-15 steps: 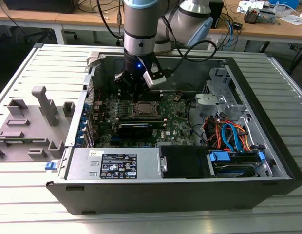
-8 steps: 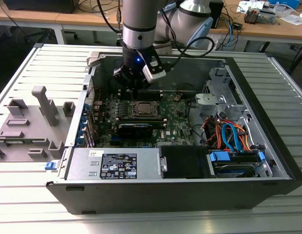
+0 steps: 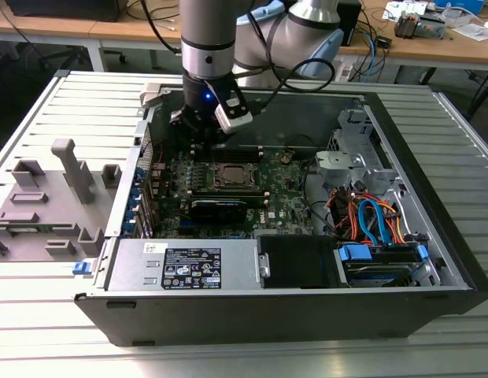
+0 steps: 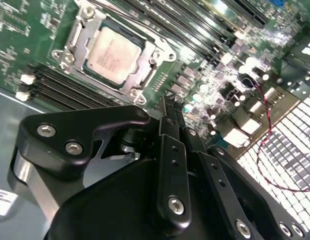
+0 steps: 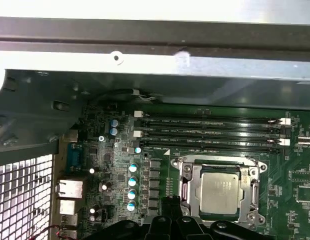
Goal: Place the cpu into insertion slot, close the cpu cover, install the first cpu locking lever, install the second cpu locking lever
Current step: 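Install the first cpu locking lever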
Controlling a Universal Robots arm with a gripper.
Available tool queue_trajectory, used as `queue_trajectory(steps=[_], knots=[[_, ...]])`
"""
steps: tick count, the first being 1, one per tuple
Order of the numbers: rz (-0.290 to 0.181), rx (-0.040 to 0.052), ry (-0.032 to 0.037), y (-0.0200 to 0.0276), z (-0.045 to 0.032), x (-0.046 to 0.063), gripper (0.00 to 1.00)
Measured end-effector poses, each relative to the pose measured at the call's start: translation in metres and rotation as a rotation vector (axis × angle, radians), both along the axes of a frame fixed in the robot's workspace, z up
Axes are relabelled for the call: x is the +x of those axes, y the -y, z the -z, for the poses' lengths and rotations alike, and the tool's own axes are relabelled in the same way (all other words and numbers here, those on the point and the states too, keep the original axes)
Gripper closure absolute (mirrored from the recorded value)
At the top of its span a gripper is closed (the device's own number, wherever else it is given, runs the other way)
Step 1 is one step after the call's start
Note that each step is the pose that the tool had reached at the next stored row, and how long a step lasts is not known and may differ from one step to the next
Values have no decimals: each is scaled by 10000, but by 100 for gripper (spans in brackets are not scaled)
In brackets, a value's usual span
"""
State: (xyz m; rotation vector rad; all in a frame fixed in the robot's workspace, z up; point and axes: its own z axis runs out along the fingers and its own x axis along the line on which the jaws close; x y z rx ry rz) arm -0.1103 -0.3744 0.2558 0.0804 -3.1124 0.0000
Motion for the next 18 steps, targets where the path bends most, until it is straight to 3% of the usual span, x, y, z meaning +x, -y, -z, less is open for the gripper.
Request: queue_trajectory(steps=[4, 9, 16, 18], knots=[[0, 2, 0, -26, 2, -26, 89], [0, 28, 1, -127, 9, -45, 89], [-1, 55, 1, -227, 16, -63, 89], [-2, 58, 1, -277, 20, -63, 89]])
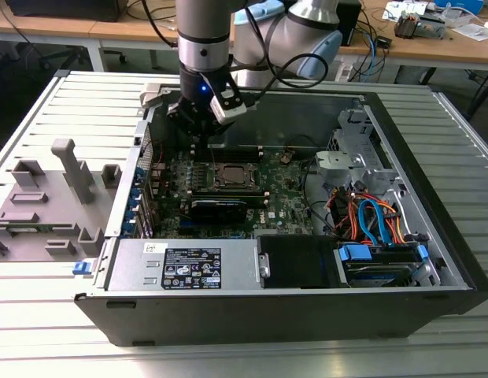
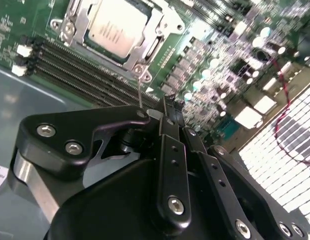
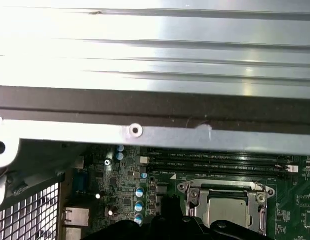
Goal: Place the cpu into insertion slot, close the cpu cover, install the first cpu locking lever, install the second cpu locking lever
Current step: 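Install the first cpu locking lever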
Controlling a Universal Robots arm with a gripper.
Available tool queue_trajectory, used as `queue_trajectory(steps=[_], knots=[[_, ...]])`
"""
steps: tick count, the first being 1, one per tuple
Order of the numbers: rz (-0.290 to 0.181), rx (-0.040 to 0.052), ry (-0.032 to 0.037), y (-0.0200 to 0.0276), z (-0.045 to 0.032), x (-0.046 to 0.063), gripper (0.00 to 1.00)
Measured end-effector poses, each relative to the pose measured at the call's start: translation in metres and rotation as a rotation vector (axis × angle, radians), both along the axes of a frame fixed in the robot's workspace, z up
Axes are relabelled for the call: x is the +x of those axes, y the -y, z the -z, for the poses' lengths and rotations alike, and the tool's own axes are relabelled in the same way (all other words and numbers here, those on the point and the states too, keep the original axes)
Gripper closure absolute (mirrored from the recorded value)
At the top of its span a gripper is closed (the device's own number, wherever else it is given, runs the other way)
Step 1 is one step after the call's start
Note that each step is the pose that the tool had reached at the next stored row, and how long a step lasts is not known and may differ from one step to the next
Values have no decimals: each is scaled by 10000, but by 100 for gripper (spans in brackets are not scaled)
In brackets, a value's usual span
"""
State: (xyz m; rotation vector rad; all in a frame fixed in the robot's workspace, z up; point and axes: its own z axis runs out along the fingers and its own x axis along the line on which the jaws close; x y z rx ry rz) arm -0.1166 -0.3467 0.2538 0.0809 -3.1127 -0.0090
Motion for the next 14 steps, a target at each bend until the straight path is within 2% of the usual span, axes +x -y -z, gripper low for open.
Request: queue_trajectory(steps=[6, 12, 14], knots=[[0, 8, 0, -103, 8, 0, 89], [0, 8, 0, -107, 8, 4, 89], [1, 8, 0, -107, 8, 62, 89]])
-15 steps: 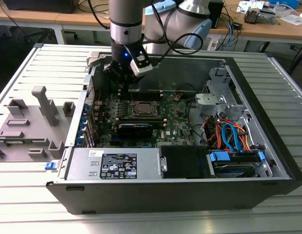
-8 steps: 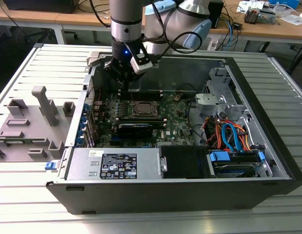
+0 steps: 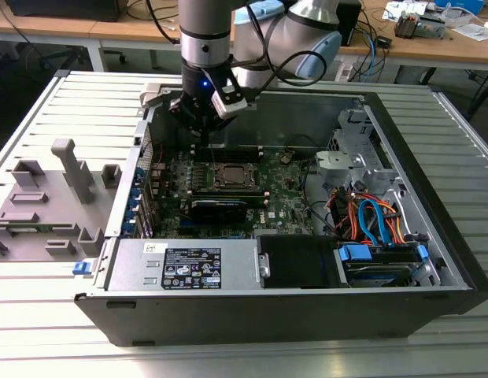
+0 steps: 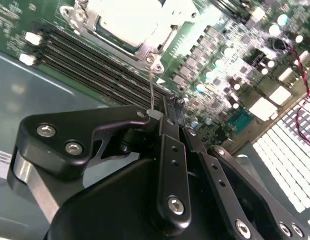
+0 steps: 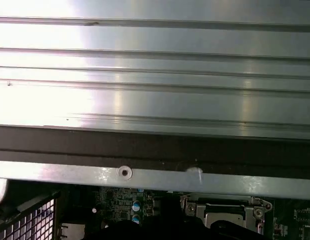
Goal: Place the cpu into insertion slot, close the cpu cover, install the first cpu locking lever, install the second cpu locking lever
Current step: 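Install the first cpu locking lever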
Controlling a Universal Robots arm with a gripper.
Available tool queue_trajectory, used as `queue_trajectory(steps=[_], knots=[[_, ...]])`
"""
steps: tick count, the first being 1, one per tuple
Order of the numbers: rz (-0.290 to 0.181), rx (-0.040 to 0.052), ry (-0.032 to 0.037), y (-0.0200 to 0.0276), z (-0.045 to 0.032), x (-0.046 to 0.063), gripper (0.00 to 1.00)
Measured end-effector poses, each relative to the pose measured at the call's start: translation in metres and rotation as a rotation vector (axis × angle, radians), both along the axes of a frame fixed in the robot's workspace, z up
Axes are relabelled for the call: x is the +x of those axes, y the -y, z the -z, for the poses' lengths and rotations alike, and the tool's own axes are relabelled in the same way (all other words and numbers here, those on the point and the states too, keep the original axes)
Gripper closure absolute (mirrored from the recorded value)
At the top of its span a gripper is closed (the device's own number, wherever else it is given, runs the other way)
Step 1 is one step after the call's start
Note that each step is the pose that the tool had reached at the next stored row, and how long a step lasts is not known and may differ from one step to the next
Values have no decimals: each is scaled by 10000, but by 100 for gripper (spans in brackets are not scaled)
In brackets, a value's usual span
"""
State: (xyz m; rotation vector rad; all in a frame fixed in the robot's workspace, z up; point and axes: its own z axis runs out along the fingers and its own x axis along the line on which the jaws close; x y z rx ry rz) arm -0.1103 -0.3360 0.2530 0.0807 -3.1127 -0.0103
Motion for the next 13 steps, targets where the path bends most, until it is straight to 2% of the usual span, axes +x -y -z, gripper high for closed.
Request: queue_trajectory(steps=[5, 7, 9, 13], knots=[[-2, 0, -2, 0, 1, 158, 89], [-4, 0, -10, 1, 1, 287, 89], [-63, 0, -10, 0, 140, 291, 89], [-364, 0, -10, -2, 176, 293, 89]])
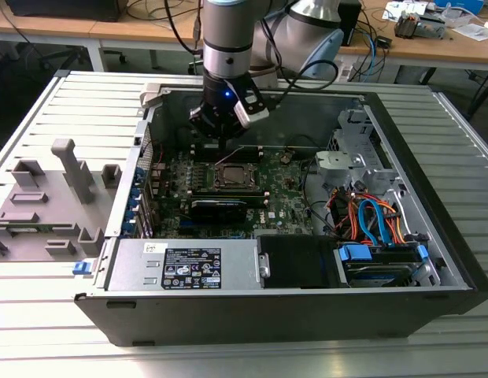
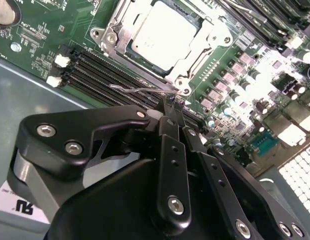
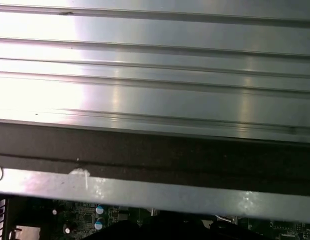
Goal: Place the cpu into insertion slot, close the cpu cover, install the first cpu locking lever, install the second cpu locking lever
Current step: 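Install the first cpu locking lever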
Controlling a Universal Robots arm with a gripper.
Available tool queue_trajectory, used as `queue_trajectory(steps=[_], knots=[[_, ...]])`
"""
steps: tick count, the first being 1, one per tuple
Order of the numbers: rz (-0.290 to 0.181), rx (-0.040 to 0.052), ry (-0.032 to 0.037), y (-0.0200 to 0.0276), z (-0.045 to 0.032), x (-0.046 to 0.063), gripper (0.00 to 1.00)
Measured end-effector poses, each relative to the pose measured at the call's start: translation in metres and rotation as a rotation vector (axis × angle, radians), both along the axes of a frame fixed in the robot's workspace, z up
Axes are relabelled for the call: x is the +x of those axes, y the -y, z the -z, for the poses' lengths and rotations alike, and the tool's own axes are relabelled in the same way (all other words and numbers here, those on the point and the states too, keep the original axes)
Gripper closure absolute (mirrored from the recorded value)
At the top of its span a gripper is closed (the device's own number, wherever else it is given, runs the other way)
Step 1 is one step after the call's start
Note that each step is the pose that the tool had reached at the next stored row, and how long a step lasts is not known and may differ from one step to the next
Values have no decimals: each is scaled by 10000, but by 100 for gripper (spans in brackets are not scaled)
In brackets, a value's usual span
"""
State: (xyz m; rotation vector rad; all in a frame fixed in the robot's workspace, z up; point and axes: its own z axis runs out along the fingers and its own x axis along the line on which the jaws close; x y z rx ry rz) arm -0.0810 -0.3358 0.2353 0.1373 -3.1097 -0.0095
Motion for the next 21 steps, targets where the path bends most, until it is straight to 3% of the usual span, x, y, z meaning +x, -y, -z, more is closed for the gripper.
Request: queue_trajectory(steps=[7, 21], knots=[[-111, -1, 0, -5, 73, 24, 89], [-130, -1, 0, -6, 118, 39, 89]])
